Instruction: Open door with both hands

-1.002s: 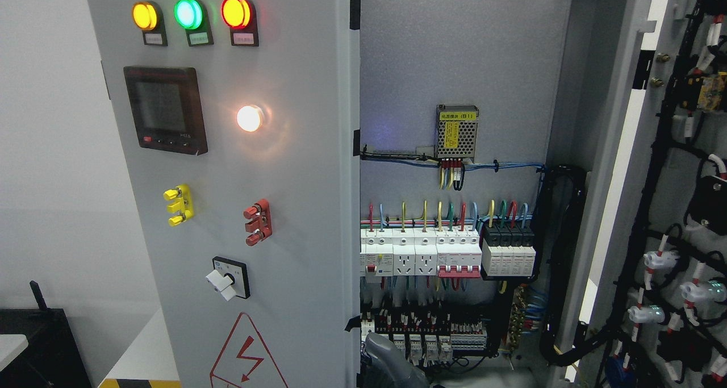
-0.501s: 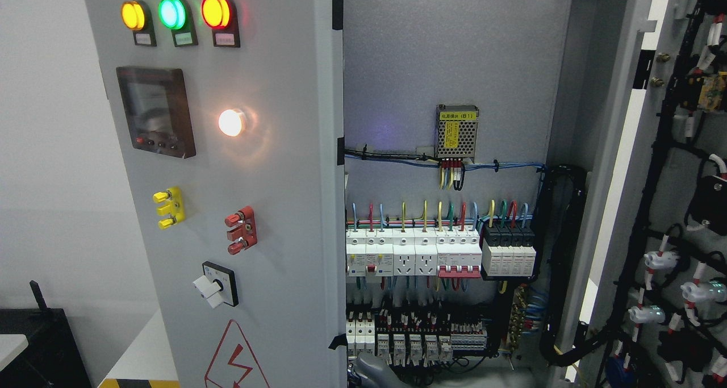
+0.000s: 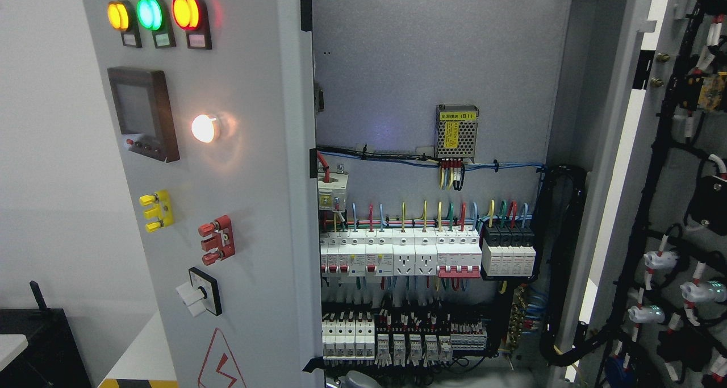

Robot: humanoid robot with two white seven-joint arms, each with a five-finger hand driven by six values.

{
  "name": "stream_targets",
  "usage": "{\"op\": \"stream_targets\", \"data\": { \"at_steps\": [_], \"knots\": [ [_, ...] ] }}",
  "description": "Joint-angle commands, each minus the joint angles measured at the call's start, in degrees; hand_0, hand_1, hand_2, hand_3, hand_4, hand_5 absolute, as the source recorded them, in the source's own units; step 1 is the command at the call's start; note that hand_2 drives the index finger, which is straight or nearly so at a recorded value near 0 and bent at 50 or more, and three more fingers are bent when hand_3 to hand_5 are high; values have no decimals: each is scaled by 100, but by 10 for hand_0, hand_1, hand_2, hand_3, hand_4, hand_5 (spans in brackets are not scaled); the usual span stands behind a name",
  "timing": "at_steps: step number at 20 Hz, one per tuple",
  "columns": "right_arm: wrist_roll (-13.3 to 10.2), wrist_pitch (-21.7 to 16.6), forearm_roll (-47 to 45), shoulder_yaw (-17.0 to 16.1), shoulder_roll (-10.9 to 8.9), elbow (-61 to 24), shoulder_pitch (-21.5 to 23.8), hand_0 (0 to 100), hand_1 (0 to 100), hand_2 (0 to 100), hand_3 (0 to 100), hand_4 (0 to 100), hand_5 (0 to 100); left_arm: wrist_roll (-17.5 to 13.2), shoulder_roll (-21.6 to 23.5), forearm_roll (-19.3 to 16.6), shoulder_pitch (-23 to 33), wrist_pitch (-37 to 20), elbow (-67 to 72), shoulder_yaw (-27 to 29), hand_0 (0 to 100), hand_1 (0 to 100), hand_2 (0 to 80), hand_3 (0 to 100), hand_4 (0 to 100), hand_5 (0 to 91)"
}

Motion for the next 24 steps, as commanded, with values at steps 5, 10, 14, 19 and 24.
{"op": "stream_targets", "data": {
  "at_steps": [5,10,14,19,24],
  "knots": [
    [2,3,4,378,2,-286,71,106,0,0,0,0,0,2,0,0,79,6,0,0,0,0,0,0,30,0],
    [2,3,4,483,11,-320,62,106,0,0,0,0,0,2,0,0,79,6,0,0,0,0,0,0,31,0],
    [2,3,12,615,29,-373,54,107,0,0,0,0,0,2,0,0,79,6,0,0,0,0,0,0,31,0],
    [-7,-6,30,799,73,-426,27,106,0,0,0,0,0,2,0,0,79,6,0,0,0,0,0,0,31,0],
    [-16,-6,48,905,81,-426,1,106,0,0,0,0,0,2,0,0,79,6,0,0,0,0,0,0,31,0]
  ]
}}
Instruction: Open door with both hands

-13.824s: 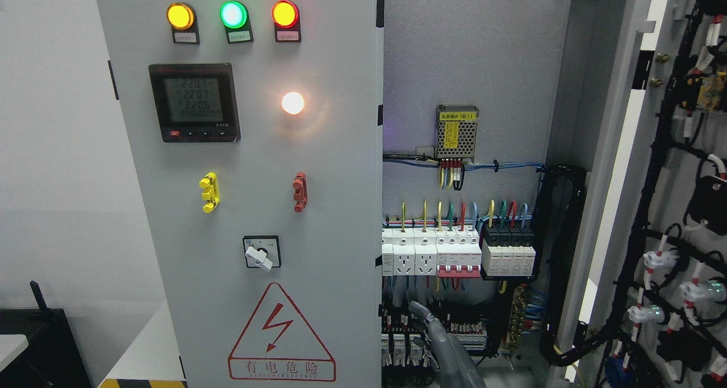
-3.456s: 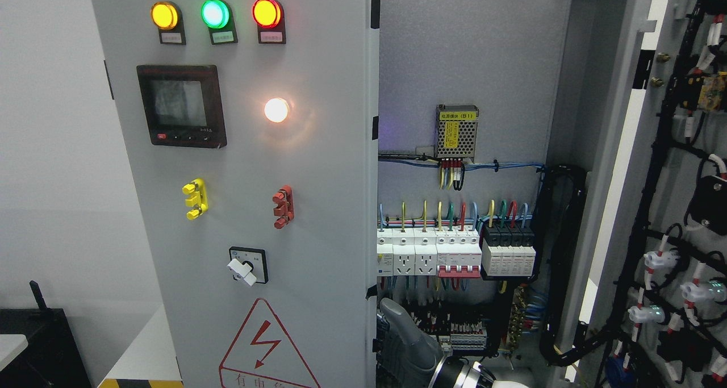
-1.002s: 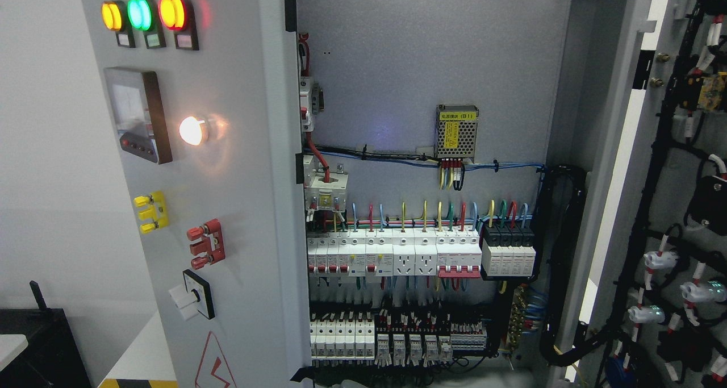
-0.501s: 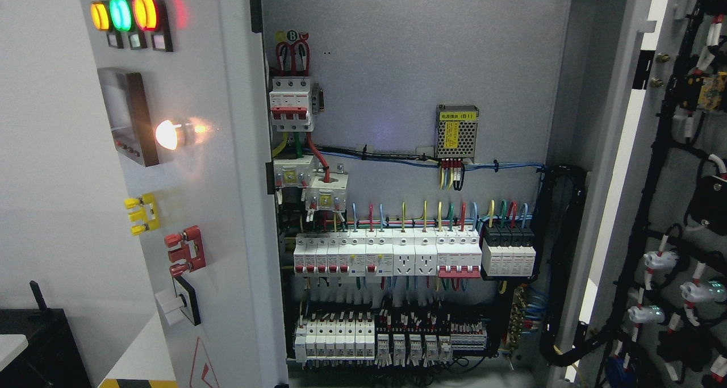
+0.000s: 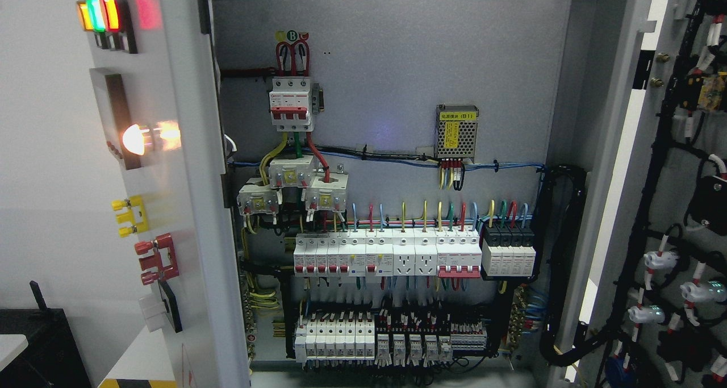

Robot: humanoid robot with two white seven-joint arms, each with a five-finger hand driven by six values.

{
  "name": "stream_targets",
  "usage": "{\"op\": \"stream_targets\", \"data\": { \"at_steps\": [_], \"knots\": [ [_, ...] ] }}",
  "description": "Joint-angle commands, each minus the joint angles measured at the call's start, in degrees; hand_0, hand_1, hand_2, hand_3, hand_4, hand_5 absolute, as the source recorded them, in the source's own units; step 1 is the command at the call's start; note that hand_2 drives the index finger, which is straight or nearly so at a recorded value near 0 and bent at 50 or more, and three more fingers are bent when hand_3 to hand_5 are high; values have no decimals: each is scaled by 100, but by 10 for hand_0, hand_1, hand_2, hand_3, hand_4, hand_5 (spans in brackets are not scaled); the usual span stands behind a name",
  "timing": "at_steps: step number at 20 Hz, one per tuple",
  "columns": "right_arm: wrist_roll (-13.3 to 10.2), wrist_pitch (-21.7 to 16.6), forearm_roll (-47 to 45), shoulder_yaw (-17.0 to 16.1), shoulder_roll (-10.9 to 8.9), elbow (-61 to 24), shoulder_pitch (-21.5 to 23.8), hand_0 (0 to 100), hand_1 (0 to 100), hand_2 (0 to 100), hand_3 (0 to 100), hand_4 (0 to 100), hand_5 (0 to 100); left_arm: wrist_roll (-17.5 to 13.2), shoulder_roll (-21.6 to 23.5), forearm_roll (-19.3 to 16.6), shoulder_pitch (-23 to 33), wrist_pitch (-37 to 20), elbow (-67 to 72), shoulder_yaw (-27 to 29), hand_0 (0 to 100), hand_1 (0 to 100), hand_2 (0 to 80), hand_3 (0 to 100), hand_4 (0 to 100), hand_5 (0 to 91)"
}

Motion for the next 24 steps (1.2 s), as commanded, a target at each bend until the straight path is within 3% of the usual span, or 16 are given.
{"op": "stream_targets", "data": {
  "at_steps": [1,13,24],
  "knots": [
    [-21,-4,26,334,37,-88,-27,106,0,0,0,0,0,2,0,0,79,-3,0,0,0,0,0,0,31,0],
    [-47,-4,35,695,187,-88,-142,106,0,0,0,0,0,2,0,0,79,-3,0,0,0,0,0,0,30,0],
    [-65,58,131,932,486,-79,-185,107,0,0,0,0,0,2,0,0,79,5,0,0,0,0,0,0,31,0]
  ]
}}
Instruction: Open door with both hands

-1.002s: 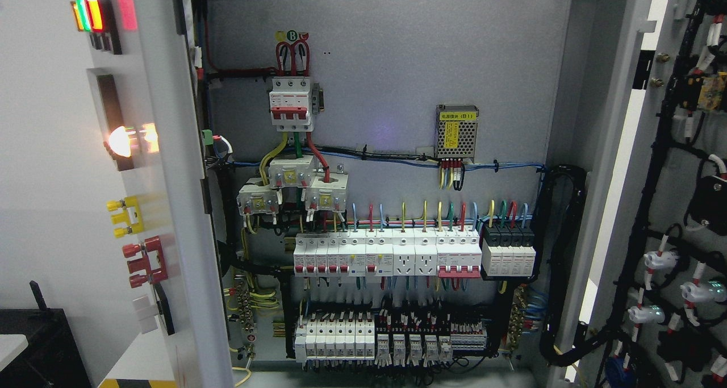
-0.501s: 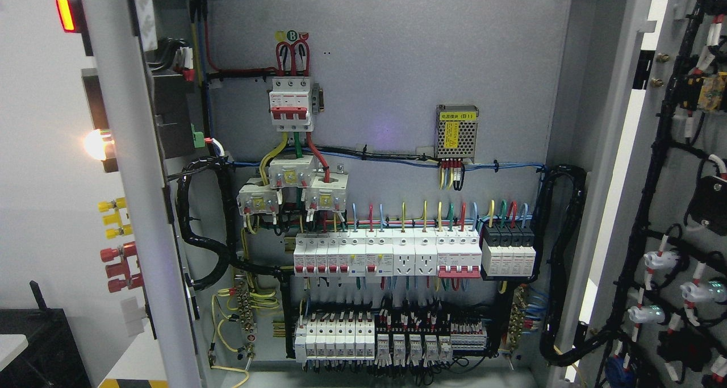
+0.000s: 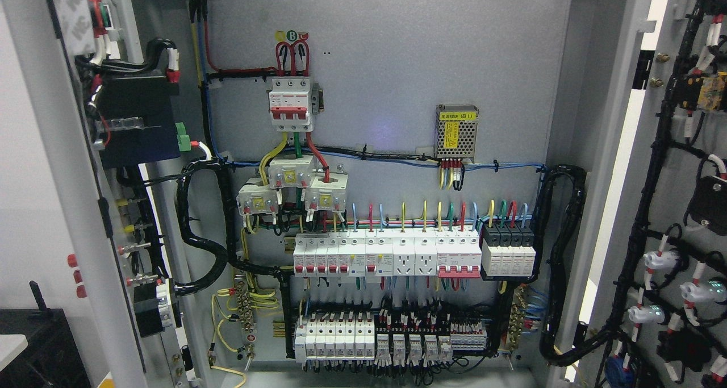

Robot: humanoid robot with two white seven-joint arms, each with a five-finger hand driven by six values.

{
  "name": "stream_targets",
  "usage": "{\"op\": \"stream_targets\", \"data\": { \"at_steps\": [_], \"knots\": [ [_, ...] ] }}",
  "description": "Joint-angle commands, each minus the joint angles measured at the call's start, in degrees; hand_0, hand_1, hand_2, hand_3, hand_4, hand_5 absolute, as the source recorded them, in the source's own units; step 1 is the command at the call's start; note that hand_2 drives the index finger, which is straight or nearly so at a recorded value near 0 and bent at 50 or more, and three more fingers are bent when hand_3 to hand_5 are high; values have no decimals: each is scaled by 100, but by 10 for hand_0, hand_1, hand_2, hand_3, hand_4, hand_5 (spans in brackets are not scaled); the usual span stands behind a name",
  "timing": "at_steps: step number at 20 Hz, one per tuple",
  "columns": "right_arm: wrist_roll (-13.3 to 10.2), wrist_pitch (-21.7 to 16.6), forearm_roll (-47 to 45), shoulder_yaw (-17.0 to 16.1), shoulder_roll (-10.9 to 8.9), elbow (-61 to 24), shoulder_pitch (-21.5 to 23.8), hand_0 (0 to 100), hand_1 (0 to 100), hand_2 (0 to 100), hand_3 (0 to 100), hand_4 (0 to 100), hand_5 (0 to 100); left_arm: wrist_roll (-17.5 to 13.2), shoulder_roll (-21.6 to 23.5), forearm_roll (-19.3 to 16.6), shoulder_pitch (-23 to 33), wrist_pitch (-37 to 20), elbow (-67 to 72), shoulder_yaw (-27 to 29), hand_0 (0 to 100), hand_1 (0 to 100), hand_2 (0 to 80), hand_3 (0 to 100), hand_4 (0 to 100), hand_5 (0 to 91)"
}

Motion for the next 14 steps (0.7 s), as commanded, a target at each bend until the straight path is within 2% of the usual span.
{"op": "stream_targets", "data": {
  "at_steps": [1,10,14],
  "knots": [
    [-10,52,125,272,212,-6,-43,107,0,0,0,0,0,2,0,0,79,2,0,0,0,0,0,0,31,0],
    [-71,52,249,333,361,12,-78,106,0,0,0,0,0,2,0,0,79,2,0,0,0,0,0,0,30,0],
    [-71,52,337,246,352,91,-87,106,0,0,0,0,0,2,0,0,79,2,0,0,0,0,0,0,31,0]
  ]
}}
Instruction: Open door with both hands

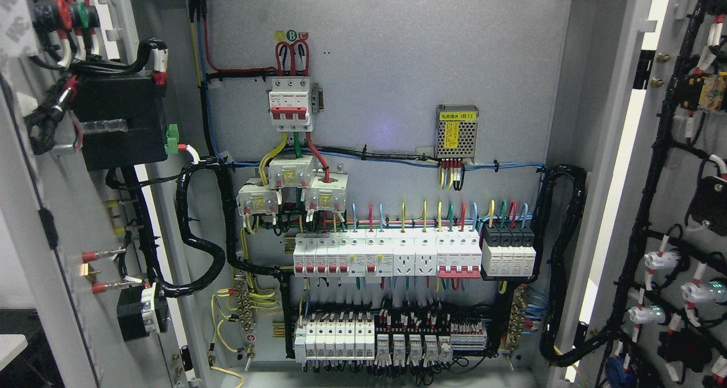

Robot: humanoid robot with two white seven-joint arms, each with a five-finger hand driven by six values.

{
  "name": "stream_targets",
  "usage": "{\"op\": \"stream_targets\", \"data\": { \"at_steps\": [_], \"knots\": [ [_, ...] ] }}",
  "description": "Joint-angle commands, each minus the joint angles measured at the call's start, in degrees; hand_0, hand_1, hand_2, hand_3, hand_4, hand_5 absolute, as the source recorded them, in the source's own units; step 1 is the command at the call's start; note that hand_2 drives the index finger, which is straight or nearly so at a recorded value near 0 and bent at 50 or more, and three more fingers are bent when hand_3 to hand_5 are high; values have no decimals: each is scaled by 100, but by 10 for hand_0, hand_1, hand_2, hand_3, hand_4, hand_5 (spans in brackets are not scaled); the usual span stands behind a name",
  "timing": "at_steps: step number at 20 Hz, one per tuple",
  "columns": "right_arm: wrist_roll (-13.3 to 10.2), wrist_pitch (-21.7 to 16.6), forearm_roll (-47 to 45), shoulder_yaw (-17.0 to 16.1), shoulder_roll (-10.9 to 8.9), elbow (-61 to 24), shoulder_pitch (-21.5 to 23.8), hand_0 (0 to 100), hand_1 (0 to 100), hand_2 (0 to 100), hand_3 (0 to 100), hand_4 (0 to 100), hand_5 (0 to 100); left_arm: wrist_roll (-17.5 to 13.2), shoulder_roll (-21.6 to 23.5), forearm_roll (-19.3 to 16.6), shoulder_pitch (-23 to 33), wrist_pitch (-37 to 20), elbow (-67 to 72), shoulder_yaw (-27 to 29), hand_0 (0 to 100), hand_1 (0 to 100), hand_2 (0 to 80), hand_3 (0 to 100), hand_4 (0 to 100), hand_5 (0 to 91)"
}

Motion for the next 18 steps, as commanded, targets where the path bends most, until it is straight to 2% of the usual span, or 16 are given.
{"op": "stream_targets", "data": {
  "at_steps": [1,3,9,11,15,18],
  "knots": [
    [-14,-15,107,32,169,89,-13,107,0,0,0,0,0,2,0,0,79,-28,0,0,0,0,0,0,31,0],
    [-172,-24,107,-12,142,177,-4,107,0,0,0,0,0,2,0,0,79,-20,0,0,0,0,0,0,31,0],
    [-348,-32,107,-600,90,397,66,107,0,0,0,0,0,2,0,0,70,-28,0,-9,0,0,0,0,31,0],
    [-506,-33,107,-759,90,458,75,107,0,0,0,0,0,2,0,0,70,-28,9,0,0,0,0,0,31,0],
    [-1015,-33,107,-1049,72,494,128,107,0,0,0,0,0,2,0,0,70,-20,0,0,0,0,0,0,31,0],
    [-1533,-33,89,-1085,-86,441,312,107,0,0,0,0,0,2,0,0,53,7,44,0,0,0,0,0,31,0]
  ]
}}
